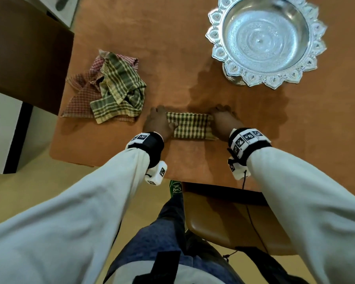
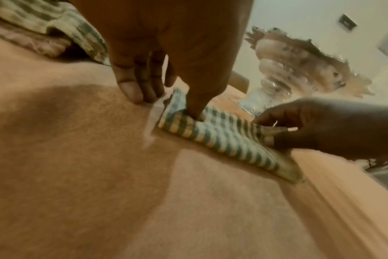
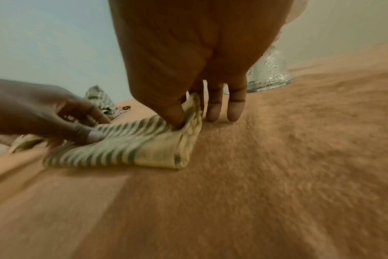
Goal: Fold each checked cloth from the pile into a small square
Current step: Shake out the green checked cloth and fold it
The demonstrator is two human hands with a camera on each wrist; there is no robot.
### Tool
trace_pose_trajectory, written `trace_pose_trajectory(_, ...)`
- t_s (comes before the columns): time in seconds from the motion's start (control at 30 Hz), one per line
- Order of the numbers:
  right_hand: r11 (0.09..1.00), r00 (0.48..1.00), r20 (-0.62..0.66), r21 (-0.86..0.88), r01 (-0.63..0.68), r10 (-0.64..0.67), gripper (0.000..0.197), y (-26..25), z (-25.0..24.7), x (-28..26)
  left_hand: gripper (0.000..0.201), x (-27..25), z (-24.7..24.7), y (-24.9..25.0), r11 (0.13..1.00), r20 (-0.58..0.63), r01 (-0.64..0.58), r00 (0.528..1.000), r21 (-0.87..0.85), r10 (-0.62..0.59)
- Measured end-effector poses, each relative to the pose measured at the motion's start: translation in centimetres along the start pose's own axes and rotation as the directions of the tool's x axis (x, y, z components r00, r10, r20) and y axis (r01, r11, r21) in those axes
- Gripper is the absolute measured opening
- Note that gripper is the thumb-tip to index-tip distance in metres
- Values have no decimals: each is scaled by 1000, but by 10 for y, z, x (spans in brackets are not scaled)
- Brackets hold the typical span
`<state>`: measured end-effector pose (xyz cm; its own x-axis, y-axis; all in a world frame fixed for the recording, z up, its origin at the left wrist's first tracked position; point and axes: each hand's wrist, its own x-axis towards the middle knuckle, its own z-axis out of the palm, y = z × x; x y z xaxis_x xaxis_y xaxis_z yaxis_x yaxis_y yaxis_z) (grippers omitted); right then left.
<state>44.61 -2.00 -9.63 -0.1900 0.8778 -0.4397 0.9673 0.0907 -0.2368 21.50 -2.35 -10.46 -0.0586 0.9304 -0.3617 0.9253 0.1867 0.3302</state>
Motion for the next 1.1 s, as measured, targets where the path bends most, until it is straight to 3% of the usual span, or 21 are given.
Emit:
trace_pose_trajectory(0.07,988,999,34,150,-46,41,26,-1,-8,4,65,0,-4,8,980,69,167,985,-108,-160)
trace_pose_trajectory(0.13,948,993,81,300,-106,85,13,-5,-18,2,60,1,-9,17,961,139,256,961,-104,-241)
trace_pose_trajectory(0.27,879,975,151,425,-214,164,11,-9,-26,-13,25,9,-21,32,962,173,223,965,-156,-196)
trace_pose_trajectory(0.33,746,961,216,608,-271,172,10,-11,-20,-26,28,17,-30,38,961,135,177,979,-212,-150)
trace_pose_trajectory(0.4,517,941,274,787,-338,197,10,-14,-9,-44,35,22,-38,44,958,80,112,992,-264,-94)
trace_pose_trajectory(0.47,426,908,382,803,-417,171,9,-22,4,-64,41,18,-40,43,984,8,19,1000,-176,-18)
trace_pose_trajectory(0.53,479,863,493,735,-480,110,19,-27,20,-79,42,2,-34,32,996,-31,-37,999,-84,35)
trace_pose_trajectory(0.57,561,864,490,687,-463,113,23,-27,24,-83,40,-9,-28,24,994,-34,-21,999,-108,17)
trace_pose_trajectory(0.63,789,928,315,510,-343,199,29,-22,30,-78,37,-33,-17,9,971,-11,103,994,-215,-108)
trace_pose_trajectory(0.7,858,959,132,428,-285,252,23,-25,25,-71,40,-51,-6,2,920,52,254,967,-299,-250)
trace_pose_trajectory(0.8,834,966,56,493,-246,252,20,-43,18,-54,41,-64,3,8,858,132,358,934,-369,-332)
trace_pose_trajectory(0.9,816,962,84,515,-264,258,22,-59,18,-41,45,-61,8,21,795,185,422,907,-437,-380)
trace_pose_trajectory(0.97,739,955,103,611,-283,280,25,-65,14,-38,46,-59,8,27,773,226,431,903,-466,-367)
trace_pose_trajectory(1.03,619,946,133,728,-296,296,5,-65,7,-38,42,-53,7,28,758,260,423,906,-496,-335)
trace_pose_trajectory(1.1,525,940,211,786,-327,269,19,-62,4,-40,25,-51,6,29,725,278,400,916,-561,-290)
